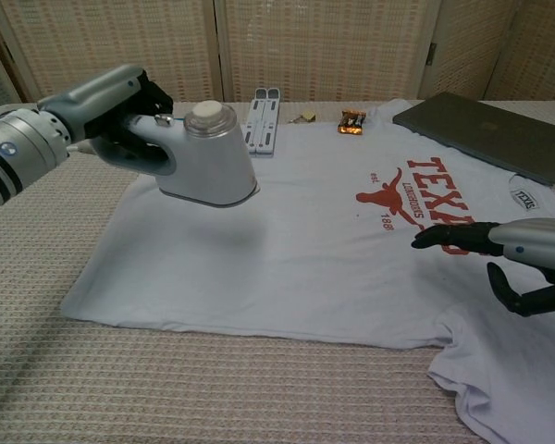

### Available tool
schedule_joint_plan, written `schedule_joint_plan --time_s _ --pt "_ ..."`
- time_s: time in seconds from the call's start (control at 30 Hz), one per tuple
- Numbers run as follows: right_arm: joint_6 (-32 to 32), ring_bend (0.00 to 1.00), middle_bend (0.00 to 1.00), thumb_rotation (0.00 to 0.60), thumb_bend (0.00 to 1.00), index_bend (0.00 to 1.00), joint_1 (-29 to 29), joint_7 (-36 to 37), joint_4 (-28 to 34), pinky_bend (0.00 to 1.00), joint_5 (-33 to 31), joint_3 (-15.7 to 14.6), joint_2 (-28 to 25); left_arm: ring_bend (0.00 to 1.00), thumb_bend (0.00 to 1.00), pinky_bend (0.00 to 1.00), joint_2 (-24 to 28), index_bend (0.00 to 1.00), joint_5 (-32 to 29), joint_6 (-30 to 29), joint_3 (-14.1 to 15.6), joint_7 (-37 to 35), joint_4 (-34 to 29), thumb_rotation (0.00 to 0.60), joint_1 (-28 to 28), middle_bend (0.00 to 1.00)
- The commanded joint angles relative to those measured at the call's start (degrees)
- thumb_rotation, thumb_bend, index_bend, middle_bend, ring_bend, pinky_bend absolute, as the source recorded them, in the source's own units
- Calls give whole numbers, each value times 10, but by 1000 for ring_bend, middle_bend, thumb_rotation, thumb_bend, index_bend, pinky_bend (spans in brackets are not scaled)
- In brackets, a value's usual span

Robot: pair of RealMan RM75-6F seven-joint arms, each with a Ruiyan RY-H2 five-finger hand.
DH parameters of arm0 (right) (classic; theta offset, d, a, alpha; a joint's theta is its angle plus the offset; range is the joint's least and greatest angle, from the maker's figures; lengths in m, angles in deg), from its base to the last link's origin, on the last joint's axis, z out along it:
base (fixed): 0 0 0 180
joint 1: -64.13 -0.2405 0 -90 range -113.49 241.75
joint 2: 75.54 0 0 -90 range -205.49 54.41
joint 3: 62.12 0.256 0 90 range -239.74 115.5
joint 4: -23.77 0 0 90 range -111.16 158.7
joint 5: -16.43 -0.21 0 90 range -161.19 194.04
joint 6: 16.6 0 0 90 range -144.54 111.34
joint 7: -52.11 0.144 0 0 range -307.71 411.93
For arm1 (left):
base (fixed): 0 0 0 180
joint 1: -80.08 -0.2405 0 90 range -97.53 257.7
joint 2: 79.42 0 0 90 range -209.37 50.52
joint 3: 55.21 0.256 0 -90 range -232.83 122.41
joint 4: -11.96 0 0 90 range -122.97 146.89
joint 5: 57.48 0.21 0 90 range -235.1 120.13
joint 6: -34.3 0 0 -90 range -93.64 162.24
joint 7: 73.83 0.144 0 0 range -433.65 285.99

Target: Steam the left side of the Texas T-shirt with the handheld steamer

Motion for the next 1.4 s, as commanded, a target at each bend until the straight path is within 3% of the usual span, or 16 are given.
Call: schedule_joint_plan --time_s 0.03,0.5,1.03,1.2,1.4 --pt "8 0 0 379 993 0 -1 -4 -8 0 -2 -5 10 856 307 695 -43 937 -5 19 -2 26 47 600 29 1000" --pt "2 0 0 379 1000 0 -8 -12 -23 0 -24 -28 26 845 307 695 -172 929 1 63 23 53 249 600 86 1000" --pt "-1 0 0 382 1000 0 -15 -28 -14 0 -41 -37 30 837 306 698 -196 928 -54 117 -11 16 494 600 78 1000" --pt "2 0 0 383 1000 0 -19 -33 -10 0 -41 -38 29 836 306 702 -174 927 -85 118 -39 -33 509 600 56 999" --pt "11 0 0 384 1000 0 -19 -30 -6 0 -38 -42 26 835 307 707 -134 926 -73 54 -32 -95 460 600 16 1000"
